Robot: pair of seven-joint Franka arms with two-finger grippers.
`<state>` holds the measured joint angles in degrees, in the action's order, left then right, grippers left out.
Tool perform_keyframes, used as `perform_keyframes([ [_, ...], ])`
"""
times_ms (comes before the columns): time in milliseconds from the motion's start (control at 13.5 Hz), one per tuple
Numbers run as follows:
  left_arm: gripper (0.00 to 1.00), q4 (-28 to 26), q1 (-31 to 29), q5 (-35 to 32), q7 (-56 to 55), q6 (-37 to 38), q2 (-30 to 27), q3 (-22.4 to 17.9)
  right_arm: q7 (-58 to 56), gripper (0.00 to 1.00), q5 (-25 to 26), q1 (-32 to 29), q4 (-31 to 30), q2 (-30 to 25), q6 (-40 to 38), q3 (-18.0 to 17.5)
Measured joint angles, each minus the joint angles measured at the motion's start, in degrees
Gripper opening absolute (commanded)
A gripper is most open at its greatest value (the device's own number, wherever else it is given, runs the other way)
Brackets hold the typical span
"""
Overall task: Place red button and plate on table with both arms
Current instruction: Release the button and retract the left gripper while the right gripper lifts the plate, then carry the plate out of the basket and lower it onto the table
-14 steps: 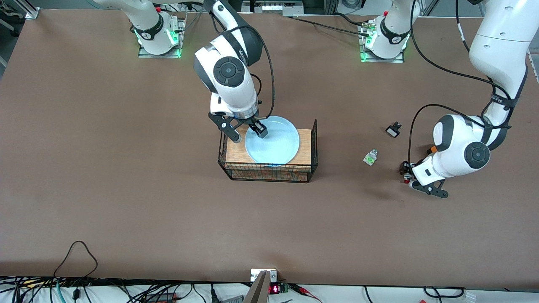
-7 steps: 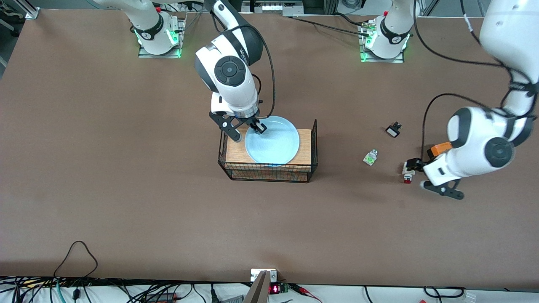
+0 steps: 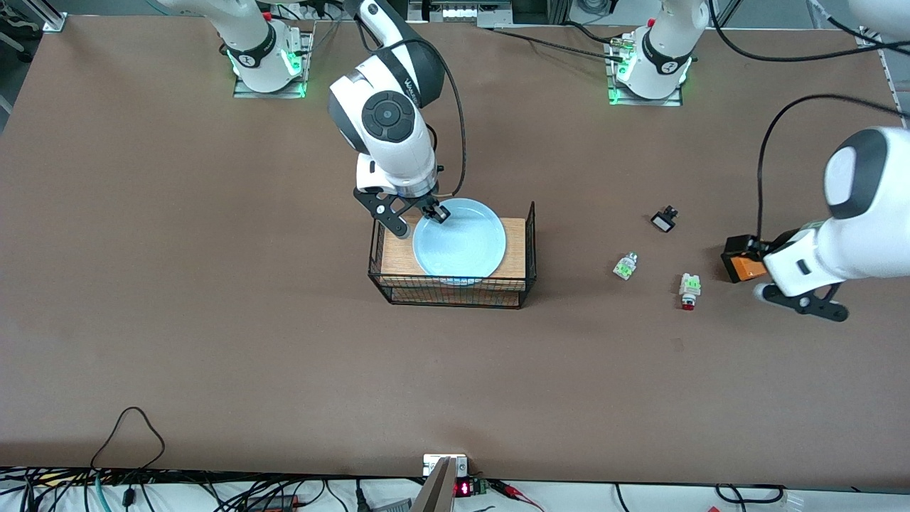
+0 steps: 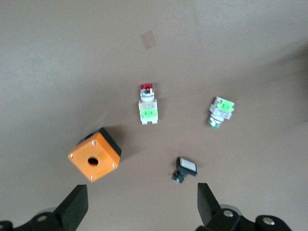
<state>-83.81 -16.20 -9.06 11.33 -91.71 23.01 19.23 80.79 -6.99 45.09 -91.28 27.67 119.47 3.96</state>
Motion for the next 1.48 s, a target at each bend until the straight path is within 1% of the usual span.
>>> perform_keyframes([
  [221, 1.00, 7.13, 0.01, 0.01, -4.07, 8.47, -0.58, 2.39, -0.74, 0.00, 0.00, 0.00, -0.02, -0.13, 0.00, 0.12],
  [295, 1.00, 8.86, 0.03, 0.01, -6.40, 10.82, -0.80, 3.42, -0.78, 0.00, 0.00, 0.02, 0.02, -0.36, -0.01, 0.11],
  [443, 1.00, 10.59, 0.19, 0.01, -9.66, 13.19, -0.96, 4.73, -0.82, 0.00, -0.01, 0.13, 0.28, -1.84, -0.19, 0.08],
  [591, 1.00, 10.82, 0.75, 0.01, -10.53, 12.73, -1.71, 4.02, -0.83, 0.00, -0.01, 0.13, 0.51, -4.83, -0.84, 0.10],
  [664, 1.00, 10.25, 2.39, 0.42, -10.63, 11.38, -2.99, 1.62, -0.95, 0.00, -0.01, 0.05, 0.54, -6.47, -1.45, 0.11],
  [738, 1.00, 8.69, 4.84, 2.14, -10.71, 8.92, -4.93, -2.09, -1.47, 0.00, -0.02, -0.02, 0.54, -8.02, -2.17, 0.15],
  [886, 1.00, 2.25, 8.93, 7.18, -10.77, 2.62, -10.52, -9.45, -3.37, 0.00, -0.57, -0.50, 0.61, -10.92, -3.52, 0.58],
  [960, 1.00, -1.98, 10.28, 8.31, -10.76, -0.24, -13.81, -12.13, -4.73, 0.00, -1.46, -1.36, 0.66, -12.33, -4.40, 0.79],
  [1034, 1.00, -5.77, 11.28, 8.71, -10.76, -2.11, -16.81, -13.73, -6.78, 0.00, -2.23, -2.72, 0.72, -13.69, -6.03, 0.93],
  [1107, 1.00, -9.22, 12.26, 8.85, -10.76, -3.14, -19.72, -14.71, -10.02, 0.00, -2.76, -4.60, 0.75, -15.00, -8.33, 1.06],
  [1255, 1.00, -13.83, 13.84, 8.21, -10.76, -3.84, -23.86, -15.45, -18.44, 0.00, -3.85, -9.26, 0.75, -16.90, -12.45, 1.35],
  [1477, 1.00, -15.87, 14.88, 6.73, -10.81, -3.73, -25.91, -15.57, -34.42, 0.00, -5.04, -18.29, 0.73, -17.80, -17.62, 1.63],
])
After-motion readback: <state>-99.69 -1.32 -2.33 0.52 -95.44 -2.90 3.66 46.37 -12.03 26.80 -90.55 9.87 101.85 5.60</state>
